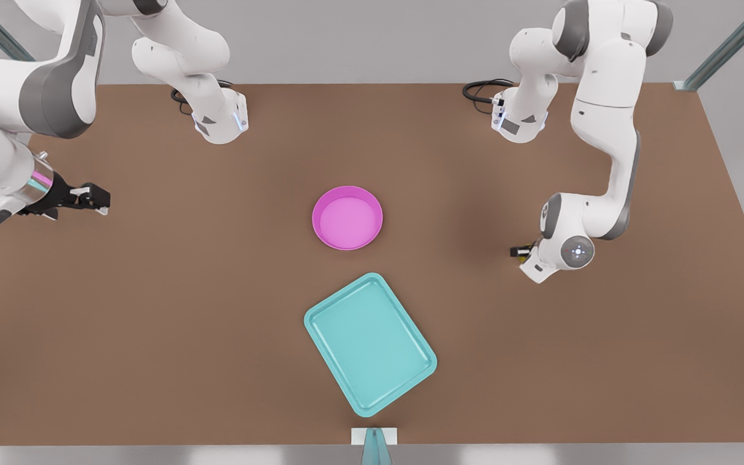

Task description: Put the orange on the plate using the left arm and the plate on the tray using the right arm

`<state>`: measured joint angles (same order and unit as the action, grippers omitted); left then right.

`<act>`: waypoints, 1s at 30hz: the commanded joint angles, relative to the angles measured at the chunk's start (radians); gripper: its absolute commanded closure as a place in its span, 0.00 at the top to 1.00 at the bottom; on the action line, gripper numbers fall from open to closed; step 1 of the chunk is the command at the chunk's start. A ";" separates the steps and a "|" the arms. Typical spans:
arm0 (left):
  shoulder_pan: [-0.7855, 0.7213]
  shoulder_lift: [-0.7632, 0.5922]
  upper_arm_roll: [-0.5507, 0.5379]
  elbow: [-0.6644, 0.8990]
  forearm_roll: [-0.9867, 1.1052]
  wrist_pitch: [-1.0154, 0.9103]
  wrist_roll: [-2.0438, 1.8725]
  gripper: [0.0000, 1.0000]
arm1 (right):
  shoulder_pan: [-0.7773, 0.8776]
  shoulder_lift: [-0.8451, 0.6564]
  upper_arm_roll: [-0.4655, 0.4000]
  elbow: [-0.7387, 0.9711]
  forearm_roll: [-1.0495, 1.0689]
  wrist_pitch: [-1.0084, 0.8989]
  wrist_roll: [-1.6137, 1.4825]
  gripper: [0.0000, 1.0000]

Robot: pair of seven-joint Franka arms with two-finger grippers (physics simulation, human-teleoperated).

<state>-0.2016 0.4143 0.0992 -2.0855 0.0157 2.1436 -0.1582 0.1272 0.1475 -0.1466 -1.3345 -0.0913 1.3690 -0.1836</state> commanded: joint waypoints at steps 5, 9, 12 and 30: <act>0.014 0.003 -0.001 -0.014 -0.052 0.062 -0.012 1.00 | 0.000 0.006 -0.001 -0.002 0.001 0.001 -0.014 1.00; 0.014 0.029 -0.004 -0.016 -0.054 0.087 -0.011 1.00 | 0.002 0.007 -0.001 -0.008 0.001 0.002 -0.014 1.00; 0.013 0.057 -0.004 -0.016 -0.054 0.096 -0.011 1.00 | 0.002 0.007 -0.001 -0.015 0.001 0.001 -0.014 1.00; -0.001 0.051 -0.039 -0.011 -0.054 0.070 -0.034 0.67 | 0.000 0.014 -0.002 -0.017 0.001 -0.001 -0.016 1.00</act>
<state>-0.2008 0.4696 0.0697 -2.0975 -0.0337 2.2354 -0.1738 0.1274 0.1616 -0.1479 -1.3514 -0.0910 1.3696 -0.1958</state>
